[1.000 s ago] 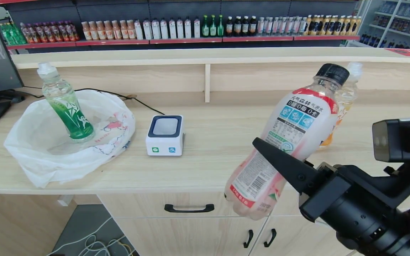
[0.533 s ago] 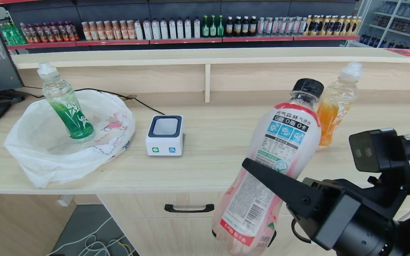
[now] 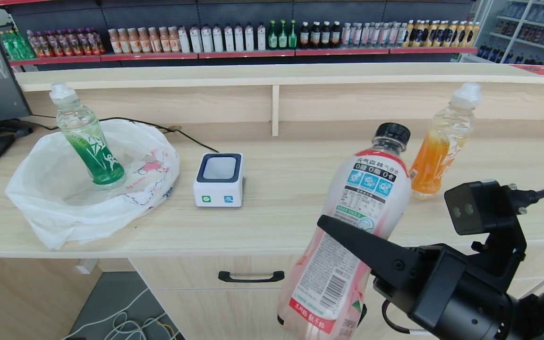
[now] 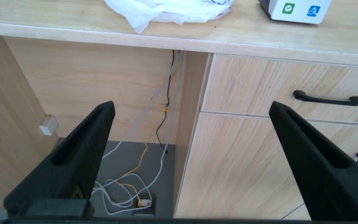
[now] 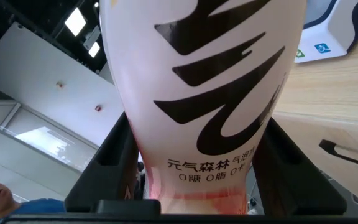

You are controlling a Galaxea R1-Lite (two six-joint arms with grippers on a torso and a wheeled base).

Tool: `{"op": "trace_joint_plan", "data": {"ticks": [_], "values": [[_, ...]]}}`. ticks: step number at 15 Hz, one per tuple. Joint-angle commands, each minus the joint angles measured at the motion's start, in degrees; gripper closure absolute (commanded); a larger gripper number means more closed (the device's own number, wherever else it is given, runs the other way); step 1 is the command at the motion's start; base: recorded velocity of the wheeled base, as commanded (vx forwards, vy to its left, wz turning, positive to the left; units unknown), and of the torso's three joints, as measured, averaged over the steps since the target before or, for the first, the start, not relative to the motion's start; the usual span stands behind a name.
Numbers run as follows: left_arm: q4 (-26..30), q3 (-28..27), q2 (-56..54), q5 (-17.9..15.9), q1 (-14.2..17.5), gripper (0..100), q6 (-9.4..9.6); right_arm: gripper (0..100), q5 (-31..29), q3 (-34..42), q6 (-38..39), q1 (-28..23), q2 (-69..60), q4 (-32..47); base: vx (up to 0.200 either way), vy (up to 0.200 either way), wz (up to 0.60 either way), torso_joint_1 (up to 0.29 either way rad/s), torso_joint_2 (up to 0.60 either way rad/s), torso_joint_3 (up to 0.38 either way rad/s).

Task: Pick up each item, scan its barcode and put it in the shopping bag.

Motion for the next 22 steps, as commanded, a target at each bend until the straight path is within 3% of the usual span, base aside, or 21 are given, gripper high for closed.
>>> {"op": "trace_joint_plan", "data": {"ticks": [1, 16, 19, 22], "values": [[0.0, -0.1, 0.0, 0.0, 0.0, 0, -0.04, 100, 0.0, -0.1, 0.0, 0.0, 0.5, -0.1, 0.000, 0.000, 0.00, 0.000, 0.00, 0.000], [0.0, 0.0, 0.0, 0.0, 0.0, 0, -0.04, 100, 0.0, -1.1, -2.1, 0.0, 1.9, -0.1, 0.000, 0.000, 0.00, 0.000, 0.00, 0.000], [0.0, 0.0, 0.0, 0.0, 0.0, 0, -0.04, 100, 0.0, -2.0, -9.1, -0.5, 3.8, -0.1, 0.000, 0.000, 0.00, 0.000, 0.00, 0.000], [0.0, 0.0, 0.0, 0.0, 0.0, 0, -0.04, 100, -0.1, -2.3, -25.1, -5.1, 6.4, -0.1, 0.000, 0.000, 0.00, 0.000, 0.00, 0.000]]}}
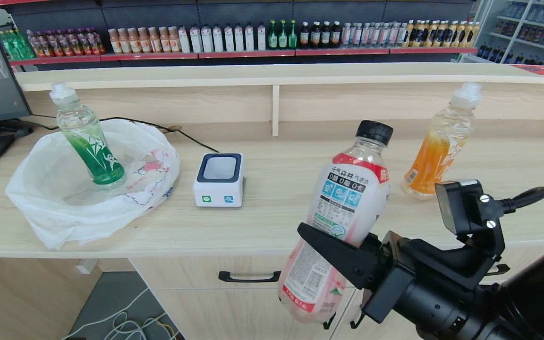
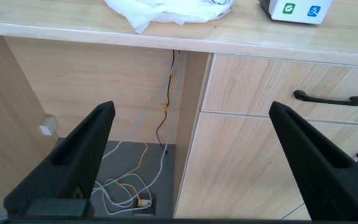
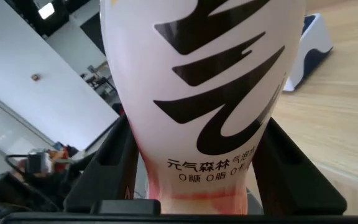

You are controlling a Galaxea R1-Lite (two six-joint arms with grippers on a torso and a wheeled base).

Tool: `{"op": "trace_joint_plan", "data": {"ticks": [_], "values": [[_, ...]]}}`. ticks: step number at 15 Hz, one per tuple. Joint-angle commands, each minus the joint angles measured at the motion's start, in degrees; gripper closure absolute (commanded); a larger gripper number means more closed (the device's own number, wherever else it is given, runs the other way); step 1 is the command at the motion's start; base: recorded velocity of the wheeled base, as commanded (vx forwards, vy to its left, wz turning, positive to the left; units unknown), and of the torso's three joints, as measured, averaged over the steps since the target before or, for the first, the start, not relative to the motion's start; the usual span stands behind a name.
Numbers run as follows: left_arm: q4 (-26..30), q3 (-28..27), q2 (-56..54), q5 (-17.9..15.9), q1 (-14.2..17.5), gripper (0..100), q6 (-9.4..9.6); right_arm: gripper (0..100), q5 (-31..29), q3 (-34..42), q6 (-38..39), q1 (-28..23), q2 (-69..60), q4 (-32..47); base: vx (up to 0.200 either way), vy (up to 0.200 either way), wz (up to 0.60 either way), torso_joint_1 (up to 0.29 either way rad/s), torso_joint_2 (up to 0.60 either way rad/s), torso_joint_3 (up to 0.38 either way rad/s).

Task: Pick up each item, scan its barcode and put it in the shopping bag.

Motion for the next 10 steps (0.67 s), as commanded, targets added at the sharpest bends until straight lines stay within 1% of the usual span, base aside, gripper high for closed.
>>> {"op": "trace_joint_plan", "data": {"ticks": [1, 4, 7, 10], "values": [[0.0, 0.0, 0.0, 0.0, 0.0, 0, -0.04, 100, 0.0, -2.1, -6.8, -4.4, 2.4, -0.1, 0.000, 0.000, 0.00, 0.000, 0.00, 0.000], [0.0, 0.0, 0.0, 0.0, 0.0, 0, 0.13, 100, 0.2, -4.6, -17.6, -5.6, 2.5, -0.1, 0.000, 0.000, 0.00, 0.000, 0.00, 0.000], [0.0, 0.0, 0.0, 0.0, 0.0, 0, 0.13, 100, 0.1, -4.7, -26.1, -6.5, 2.3, -0.1, 0.000, 0.000, 0.00, 0.000, 0.00, 0.000], [0.0, 0.0, 0.0, 0.0, 0.0, 0, 0.13, 100, -0.1, -5.8, -28.0, -7.9, 1.9, -0.1, 0.000, 0.000, 0.00, 0.000, 0.00, 0.000]]}}
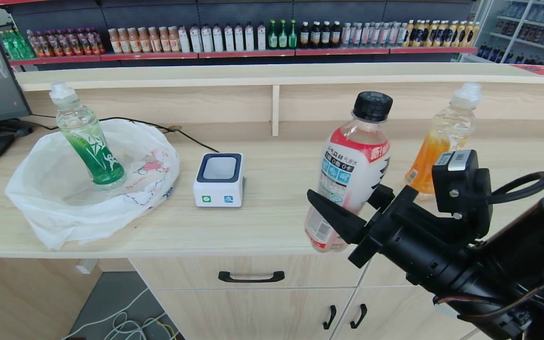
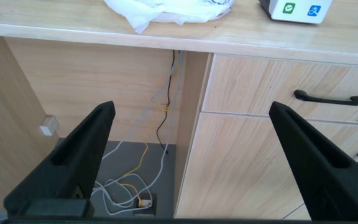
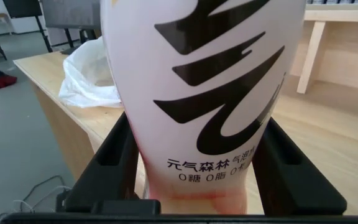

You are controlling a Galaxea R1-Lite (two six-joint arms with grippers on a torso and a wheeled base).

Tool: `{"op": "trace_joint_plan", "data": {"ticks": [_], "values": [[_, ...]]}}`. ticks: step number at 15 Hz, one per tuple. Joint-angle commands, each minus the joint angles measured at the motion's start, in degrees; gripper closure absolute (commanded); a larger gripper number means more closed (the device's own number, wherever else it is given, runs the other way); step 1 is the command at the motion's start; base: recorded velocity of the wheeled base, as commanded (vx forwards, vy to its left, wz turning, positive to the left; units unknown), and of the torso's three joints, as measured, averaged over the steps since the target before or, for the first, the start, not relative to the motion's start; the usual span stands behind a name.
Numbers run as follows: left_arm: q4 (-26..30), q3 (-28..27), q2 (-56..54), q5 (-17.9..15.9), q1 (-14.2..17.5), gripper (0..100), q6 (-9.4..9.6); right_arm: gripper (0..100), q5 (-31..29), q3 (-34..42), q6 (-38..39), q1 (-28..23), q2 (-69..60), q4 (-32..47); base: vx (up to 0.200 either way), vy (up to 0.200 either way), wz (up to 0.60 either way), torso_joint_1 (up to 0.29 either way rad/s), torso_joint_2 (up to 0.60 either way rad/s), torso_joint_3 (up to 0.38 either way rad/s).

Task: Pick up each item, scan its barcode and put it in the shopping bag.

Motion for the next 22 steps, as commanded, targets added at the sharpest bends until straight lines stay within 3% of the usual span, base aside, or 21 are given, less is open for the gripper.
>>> {"op": "trace_joint_plan", "data": {"ticks": [1, 6, 12, 22], "values": [[0.0, 0.0, 0.0, 0.0, 0.0, 0, -0.04, 100, -0.1, -0.3, -1.2, -1.7, -0.3, -0.1, 0.000, 0.000, 0.00, 0.000, 0.00, 0.000], [0.0, 0.0, 0.0, 0.0, 0.0, 0, -0.22, 100, -0.2, -3.1, -3.4, -7.9, -0.3, -0.1, 0.000, 0.000, 0.00, 0.000, 0.00, 0.000], [0.0, 0.0, 0.0, 0.0, 0.0, 0, -0.30, 100, -0.6, -3.2, 0.2, -9.9, -0.1, -0.1, 0.000, 0.000, 0.00, 0.000, 0.00, 0.000], [0.0, 0.0, 0.0, 0.0, 0.0, 0, -0.65, 100, -0.7, -2.4, 0.1, -9.9, -0.8, -0.1, 0.000, 0.200, 0.00, 0.002, 0.00, 0.002]]}}
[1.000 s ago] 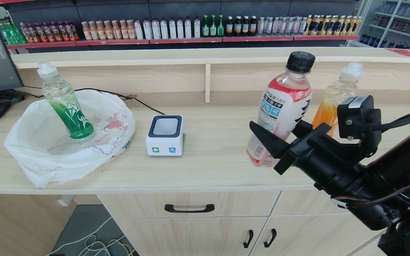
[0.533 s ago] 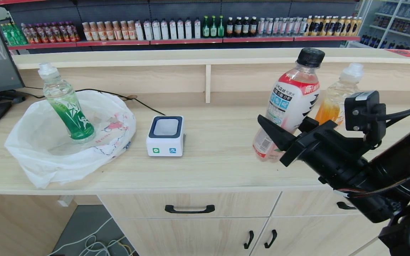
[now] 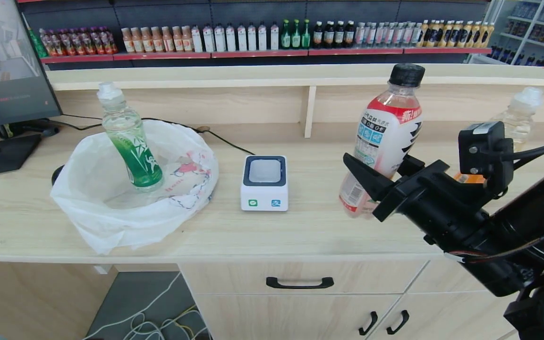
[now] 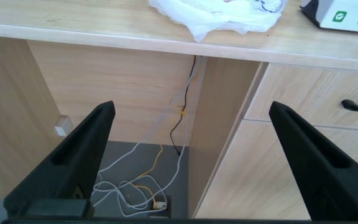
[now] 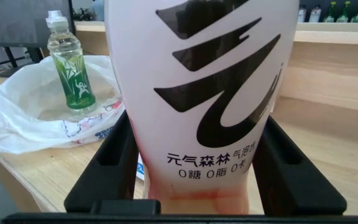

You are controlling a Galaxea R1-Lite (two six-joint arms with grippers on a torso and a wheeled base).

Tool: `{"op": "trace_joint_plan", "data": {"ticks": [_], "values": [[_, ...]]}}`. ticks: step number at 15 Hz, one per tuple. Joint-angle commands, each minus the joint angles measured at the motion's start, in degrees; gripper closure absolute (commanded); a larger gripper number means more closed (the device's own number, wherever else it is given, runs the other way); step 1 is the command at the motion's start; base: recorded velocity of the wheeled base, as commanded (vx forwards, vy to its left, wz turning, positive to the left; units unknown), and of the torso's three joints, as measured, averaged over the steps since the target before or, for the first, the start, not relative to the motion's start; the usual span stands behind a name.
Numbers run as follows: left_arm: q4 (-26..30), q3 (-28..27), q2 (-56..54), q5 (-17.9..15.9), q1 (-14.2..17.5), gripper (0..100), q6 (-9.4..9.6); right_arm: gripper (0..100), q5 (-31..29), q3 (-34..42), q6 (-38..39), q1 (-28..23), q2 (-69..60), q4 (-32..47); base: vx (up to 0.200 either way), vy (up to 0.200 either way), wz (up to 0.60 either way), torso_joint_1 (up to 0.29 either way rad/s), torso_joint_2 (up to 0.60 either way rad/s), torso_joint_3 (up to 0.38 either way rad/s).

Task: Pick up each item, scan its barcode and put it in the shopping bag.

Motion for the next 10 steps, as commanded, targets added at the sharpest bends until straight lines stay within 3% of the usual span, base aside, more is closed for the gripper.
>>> {"op": "trace_joint_plan", "data": {"ticks": [1, 4, 10], "values": [[0.0, 0.0, 0.0, 0.1, 0.0, 0, 0.03, 100, -0.5, -0.1, -0.1, -0.1, 0.0, -0.1, 0.000, 0.200, 0.00, -0.007, 0.01, 0.007], [0.0, 0.0, 0.0, 0.1, 0.0, 0, -0.06, 100, -4.1, -0.2, -0.1, 0.0, 0.0, -0.1, 0.000, 0.200, 0.00, -0.001, 0.00, 0.004], [0.0, 0.0, 0.0, 0.1, 0.0, 0, 0.03, 100, -4.1, 0.8, 0.0, 0.2, -0.2, -0.1, 0.000, 0.200, 0.00, 0.002, 0.00, 0.003]]}}
